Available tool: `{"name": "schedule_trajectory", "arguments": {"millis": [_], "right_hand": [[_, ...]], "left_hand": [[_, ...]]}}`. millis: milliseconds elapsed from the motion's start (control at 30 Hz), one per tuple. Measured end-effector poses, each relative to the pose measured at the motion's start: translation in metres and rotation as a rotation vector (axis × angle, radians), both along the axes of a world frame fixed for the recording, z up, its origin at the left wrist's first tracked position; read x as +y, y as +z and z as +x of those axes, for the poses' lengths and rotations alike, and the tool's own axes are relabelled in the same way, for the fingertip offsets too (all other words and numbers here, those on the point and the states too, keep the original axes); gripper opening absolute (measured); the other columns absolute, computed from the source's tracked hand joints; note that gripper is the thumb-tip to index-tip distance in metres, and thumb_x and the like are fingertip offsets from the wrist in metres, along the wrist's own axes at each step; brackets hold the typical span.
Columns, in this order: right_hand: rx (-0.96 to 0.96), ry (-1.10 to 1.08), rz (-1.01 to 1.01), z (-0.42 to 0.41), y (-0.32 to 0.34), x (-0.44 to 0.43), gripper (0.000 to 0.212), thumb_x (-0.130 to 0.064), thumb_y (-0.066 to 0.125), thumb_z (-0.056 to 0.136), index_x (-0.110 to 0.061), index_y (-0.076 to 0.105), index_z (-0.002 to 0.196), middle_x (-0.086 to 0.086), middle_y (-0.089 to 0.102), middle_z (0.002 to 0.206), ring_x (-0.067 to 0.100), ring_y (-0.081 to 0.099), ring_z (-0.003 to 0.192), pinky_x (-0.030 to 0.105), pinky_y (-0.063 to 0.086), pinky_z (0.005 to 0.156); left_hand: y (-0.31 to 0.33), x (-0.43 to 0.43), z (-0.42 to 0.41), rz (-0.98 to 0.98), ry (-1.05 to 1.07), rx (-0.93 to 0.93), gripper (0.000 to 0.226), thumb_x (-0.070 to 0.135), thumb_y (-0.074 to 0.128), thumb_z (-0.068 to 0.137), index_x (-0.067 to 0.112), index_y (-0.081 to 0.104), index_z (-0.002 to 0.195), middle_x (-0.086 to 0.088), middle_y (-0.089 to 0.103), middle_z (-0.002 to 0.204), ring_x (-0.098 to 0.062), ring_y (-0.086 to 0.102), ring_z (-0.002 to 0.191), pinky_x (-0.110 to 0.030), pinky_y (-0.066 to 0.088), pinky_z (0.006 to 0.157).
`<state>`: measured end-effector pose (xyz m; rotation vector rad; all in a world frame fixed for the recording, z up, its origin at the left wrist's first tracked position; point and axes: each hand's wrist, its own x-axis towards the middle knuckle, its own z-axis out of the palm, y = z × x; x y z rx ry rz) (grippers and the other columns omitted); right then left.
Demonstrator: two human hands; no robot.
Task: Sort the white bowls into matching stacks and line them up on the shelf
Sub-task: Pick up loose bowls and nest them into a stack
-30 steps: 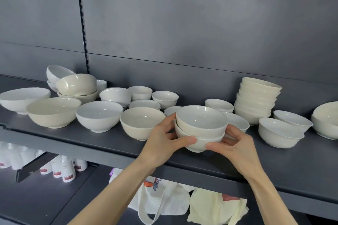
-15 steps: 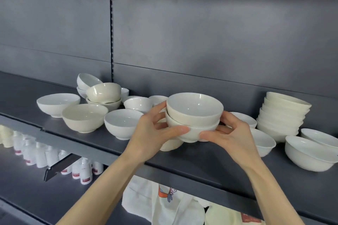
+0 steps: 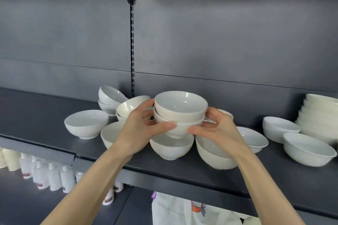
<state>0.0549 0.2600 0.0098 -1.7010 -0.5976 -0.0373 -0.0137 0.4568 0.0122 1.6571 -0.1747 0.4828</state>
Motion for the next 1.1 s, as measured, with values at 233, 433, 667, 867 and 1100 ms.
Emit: {"name": "schedule_trajectory", "arguments": {"millis": [233,433,667,867,1100], "right_hand": [[0.038,-0.097,-0.102,0.004,-0.007,0.029,0.050,-0.007,0.086,0.061,-0.018,0.066,0.106,-0.008,0.074,0.102,0.010,0.069,0.096,0.035,0.053,0.090],[0.069,-0.125,-0.235,0.003,-0.010,0.035,0.049,-0.009,0.087,0.063,-0.022,0.068,0.106,-0.013,0.074,0.101,0.003,0.066,0.097,0.025,0.048,0.086],[0.092,-0.113,-0.308,0.004,-0.008,0.036,0.051,-0.007,0.087,0.062,-0.017,0.068,0.108,-0.013,0.074,0.099,-0.005,0.065,0.089,0.008,0.048,0.074],[0.096,-0.097,-0.320,0.003,-0.006,0.035,0.050,0.000,0.085,0.063,-0.015,0.068,0.107,-0.018,0.074,0.084,-0.006,0.066,0.081,0.003,0.044,0.064],[0.101,-0.087,-0.339,0.001,-0.006,0.031,0.054,0.003,0.084,0.063,-0.016,0.067,0.110,-0.020,0.073,0.084,-0.007,0.066,0.082,0.002,0.044,0.065]], "left_hand": [[-0.010,0.047,0.026,0.100,-0.107,0.110,0.056,0.003,0.082,0.067,0.029,0.051,0.107,0.003,0.067,0.099,0.001,0.068,0.077,-0.009,0.050,0.063],[-0.016,0.062,0.040,0.299,-0.123,0.151,0.064,0.019,0.088,0.062,0.032,0.047,0.109,0.007,0.065,0.106,-0.002,0.061,0.092,-0.005,0.046,0.067],[-0.020,0.067,0.047,0.537,-0.035,0.177,0.089,0.071,0.071,0.032,0.036,0.044,0.110,0.019,0.063,0.095,-0.003,0.058,0.100,-0.041,0.040,0.102],[-0.019,0.065,0.048,0.608,-0.005,0.184,0.081,0.064,0.073,0.041,0.035,0.041,0.110,0.027,0.055,0.090,0.015,0.047,0.093,-0.040,0.034,0.106],[-0.024,0.061,0.048,0.666,0.009,0.178,0.070,0.052,0.083,0.060,0.031,0.038,0.110,0.026,0.051,0.090,0.018,0.036,0.084,-0.030,0.027,0.093]]}}
